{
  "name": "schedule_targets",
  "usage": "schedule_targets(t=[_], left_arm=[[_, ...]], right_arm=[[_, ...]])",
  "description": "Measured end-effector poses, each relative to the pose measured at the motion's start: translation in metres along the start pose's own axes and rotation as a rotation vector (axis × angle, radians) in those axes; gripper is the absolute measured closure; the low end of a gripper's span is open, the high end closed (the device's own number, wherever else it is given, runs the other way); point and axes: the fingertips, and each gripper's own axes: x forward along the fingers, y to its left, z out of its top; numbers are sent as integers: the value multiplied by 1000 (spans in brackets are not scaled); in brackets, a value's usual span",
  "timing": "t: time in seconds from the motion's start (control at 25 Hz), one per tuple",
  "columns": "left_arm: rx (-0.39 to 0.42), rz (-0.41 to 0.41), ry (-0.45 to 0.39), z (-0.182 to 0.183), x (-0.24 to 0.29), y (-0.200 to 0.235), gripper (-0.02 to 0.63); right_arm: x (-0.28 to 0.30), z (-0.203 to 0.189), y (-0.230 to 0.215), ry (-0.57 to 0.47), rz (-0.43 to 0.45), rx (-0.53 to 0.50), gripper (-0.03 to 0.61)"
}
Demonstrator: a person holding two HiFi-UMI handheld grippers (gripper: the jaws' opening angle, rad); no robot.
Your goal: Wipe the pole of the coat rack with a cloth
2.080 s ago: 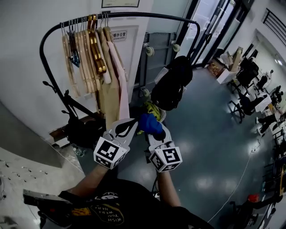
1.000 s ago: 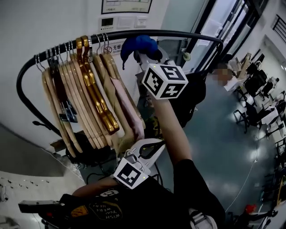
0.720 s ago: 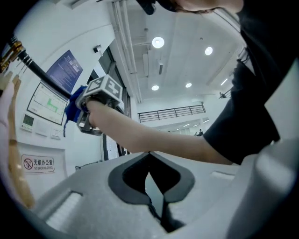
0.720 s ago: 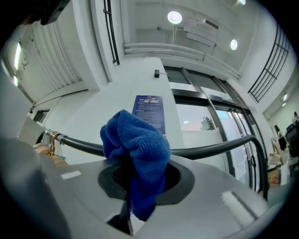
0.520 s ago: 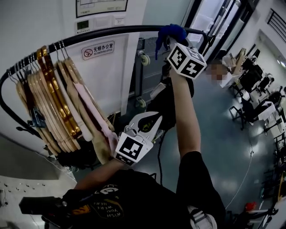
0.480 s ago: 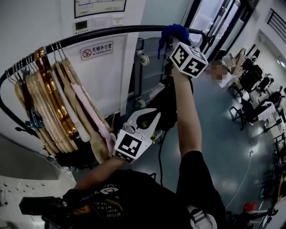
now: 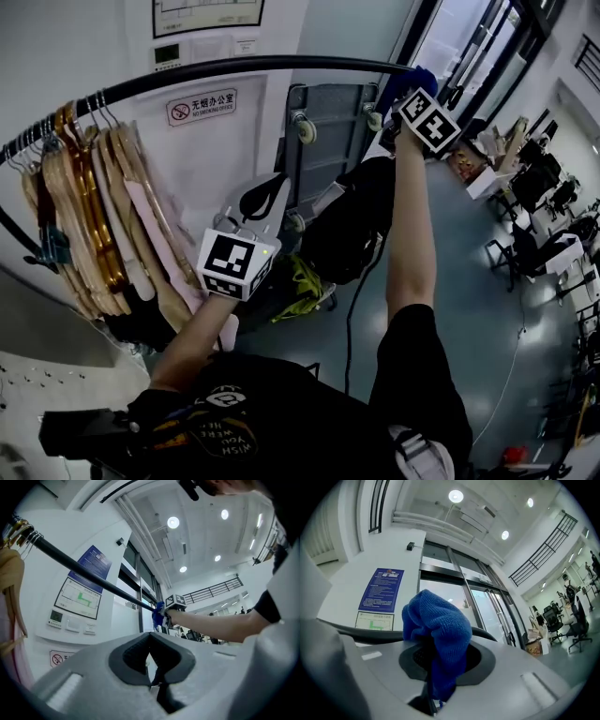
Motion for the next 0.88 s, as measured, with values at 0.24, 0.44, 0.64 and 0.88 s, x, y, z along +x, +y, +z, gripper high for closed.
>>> schedule_targets(t=[0.24,0.44,0.64,0.88], left_arm=[[-22,80,3,4,-26,41,614],[-30,115,11,3,-53,64,614],[0,122,44,-9,-72,76,614],[-14,176,26,-7,-92,94,616]], right_arm=[[-38,-14,89,-17,200,-6,502],[-87,-39,222,9,427,-58,502],[-132,-61,356,33,678,-96,495],[-162,-78,440,45,821,-208,494]])
